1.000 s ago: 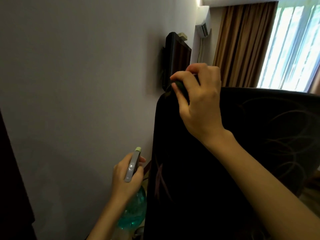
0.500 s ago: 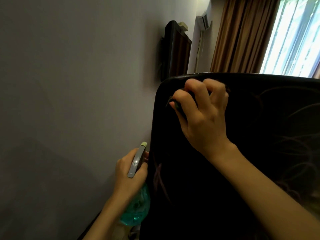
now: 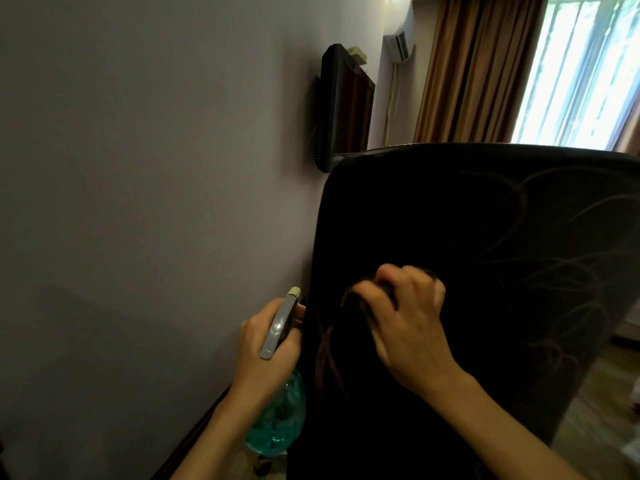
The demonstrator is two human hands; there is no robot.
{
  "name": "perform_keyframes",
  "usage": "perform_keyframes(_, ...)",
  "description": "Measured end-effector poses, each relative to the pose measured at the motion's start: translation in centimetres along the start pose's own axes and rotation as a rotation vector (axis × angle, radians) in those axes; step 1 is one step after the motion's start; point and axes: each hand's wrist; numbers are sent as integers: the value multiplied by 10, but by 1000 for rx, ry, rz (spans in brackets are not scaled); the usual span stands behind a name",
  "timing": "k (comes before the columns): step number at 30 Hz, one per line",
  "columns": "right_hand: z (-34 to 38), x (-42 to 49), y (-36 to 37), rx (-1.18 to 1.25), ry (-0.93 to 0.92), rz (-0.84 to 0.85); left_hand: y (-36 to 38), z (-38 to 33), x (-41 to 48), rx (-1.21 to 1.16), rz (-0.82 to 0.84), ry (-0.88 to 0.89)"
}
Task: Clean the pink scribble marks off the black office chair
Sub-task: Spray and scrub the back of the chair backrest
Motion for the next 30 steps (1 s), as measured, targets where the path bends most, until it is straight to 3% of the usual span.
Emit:
perform_keyframes(3, 5, 34, -29, 156, 61, -201, 4, -1, -5, -30, 1, 7)
perform_keyframes(8, 7, 106, -52, 105, 29, -414, 13, 8, -14, -75, 35, -6)
perform_keyframes(18, 19, 87, -2, -19, -18, -317, 18, 24, -16, -115, 88, -32)
perform_keyframes(24, 36, 24, 30, -166, -190, -110, 14, 29, -20, -40, 94, -18)
perform_keyframes(28, 44, 20, 27, -45, -118, -16, 11, 29, -21, -34, 106, -29)
perform_keyframes(30, 45, 29, 11, 72, -56, -52, 9, 29, -23, -39, 112, -31)
Point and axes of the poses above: each hand's wrist, its own x-axis towards the middle knuckle, its own y-axis out of the palm, z = x × y, and after that the axes turned 7 degrees about x, right-handed
